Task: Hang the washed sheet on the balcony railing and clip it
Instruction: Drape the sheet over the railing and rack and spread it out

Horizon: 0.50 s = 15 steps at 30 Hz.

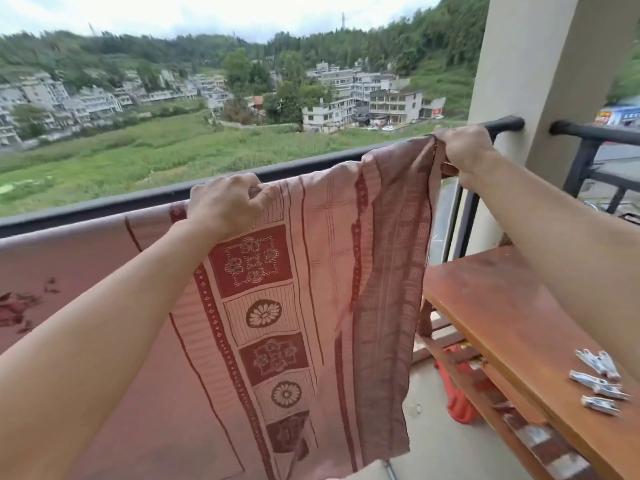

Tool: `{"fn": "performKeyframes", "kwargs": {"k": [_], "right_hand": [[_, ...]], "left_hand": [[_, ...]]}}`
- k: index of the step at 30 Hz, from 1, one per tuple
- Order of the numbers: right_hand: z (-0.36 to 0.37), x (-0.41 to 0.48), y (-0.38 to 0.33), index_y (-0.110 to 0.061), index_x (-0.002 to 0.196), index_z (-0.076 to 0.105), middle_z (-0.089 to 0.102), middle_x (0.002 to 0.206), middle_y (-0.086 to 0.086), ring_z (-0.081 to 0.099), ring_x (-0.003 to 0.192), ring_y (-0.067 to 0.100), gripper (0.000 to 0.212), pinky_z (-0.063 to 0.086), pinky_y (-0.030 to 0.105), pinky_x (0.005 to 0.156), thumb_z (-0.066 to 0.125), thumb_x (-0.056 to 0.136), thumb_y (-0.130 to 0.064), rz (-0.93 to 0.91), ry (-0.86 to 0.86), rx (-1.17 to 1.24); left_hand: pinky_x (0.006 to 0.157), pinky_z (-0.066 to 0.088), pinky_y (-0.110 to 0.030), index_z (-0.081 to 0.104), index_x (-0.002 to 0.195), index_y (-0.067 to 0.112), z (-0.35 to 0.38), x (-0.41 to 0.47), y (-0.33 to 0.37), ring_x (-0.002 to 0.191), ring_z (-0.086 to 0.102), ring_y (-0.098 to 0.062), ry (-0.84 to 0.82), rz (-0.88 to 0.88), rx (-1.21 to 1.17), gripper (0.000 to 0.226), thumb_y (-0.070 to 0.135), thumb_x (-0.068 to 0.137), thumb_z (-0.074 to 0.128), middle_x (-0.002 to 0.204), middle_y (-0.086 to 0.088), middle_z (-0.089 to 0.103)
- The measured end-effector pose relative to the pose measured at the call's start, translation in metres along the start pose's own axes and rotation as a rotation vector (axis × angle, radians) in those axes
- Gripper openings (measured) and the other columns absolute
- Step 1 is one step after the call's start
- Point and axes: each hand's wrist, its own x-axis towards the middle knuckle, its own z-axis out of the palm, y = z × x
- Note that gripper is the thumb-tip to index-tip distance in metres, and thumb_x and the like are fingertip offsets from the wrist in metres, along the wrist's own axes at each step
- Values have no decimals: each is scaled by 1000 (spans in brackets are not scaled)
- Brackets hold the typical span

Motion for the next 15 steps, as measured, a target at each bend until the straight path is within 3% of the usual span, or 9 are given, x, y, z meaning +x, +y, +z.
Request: {"fn": "performKeyframes", "kwargs": {"k": [2, 3, 5, 7, 9, 10, 12, 15], "right_hand": [[-3, 16, -12, -18, 72, 51, 55, 68, 1, 55, 59, 16, 25, 47, 31, 60, 58, 93, -30, 25, 135, 92], [-3, 16, -14, -16, 78, 54, 57, 73, 2, 57, 65, 18, 26, 47, 32, 66, 60, 90, -38, 5, 130, 23], [3, 10, -5, -5, 114, 54, 61, 98, 6, 61, 94, 20, 55, 50, 28, 79, 69, 83, -48, -28, -22, -128], [8, -3, 9, -4, 137, 38, 56, 114, 6, 56, 110, 19, 77, 52, 20, 79, 77, 80, -37, -40, -211, -156], [3, 4, 21, -8, 129, 53, 63, 118, 9, 62, 107, 23, 70, 54, 31, 88, 81, 73, -39, -137, -221, -259], [-1, 6, 21, -11, 113, 66, 68, 108, 8, 65, 101, 24, 48, 54, 36, 89, 81, 75, -37, -198, -188, -374], [-13, 13, 18, -17, 87, 73, 71, 96, 3, 65, 95, 21, 8, 52, 33, 86, 72, 83, -23, -262, -191, -601], [-23, 11, 19, -16, 87, 76, 71, 98, 6, 59, 88, 21, 18, 47, 28, 80, 58, 88, -13, -327, -160, -863]], "left_hand": [[74, 36, -38, 61, 109, 30, -1, 1, 0, 87, 56, -23, -20, -11, -51, 54, 70, 90, 30, 98, -1, 66], [74, 36, -38, 60, 113, 30, -2, 2, 1, 88, 56, -23, -24, -18, -74, 54, 70, 90, 31, 101, -1, 66], [73, 35, -37, 60, 115, 30, -3, 2, 5, 88, 54, -21, -9, -29, -90, 52, 67, 91, 33, 105, -1, 67], [72, 34, -36, 59, 116, 29, -3, 2, 8, 90, 56, -20, 2, -37, -88, 48, 63, 92, 35, 107, -1, 67], [72, 35, -35, 59, 117, 27, -4, 2, 9, 95, 59, -23, -2, -40, -95, 47, 61, 93, 37, 109, -2, 67], [72, 37, -35, 59, 118, 26, -4, 3, 8, 97, 59, -24, -4, -40, -104, 47, 60, 93, 38, 110, -3, 67], [74, 42, -38, 58, 121, 24, -6, 7, 8, 101, 60, -26, -3, -39, -118, 48, 60, 93, 40, 114, -5, 66], [79, 49, -40, 59, 120, 25, -6, 14, 19, 99, 61, -27, -13, -20, -160, 45, 57, 93, 42, 114, -6, 67]]}}
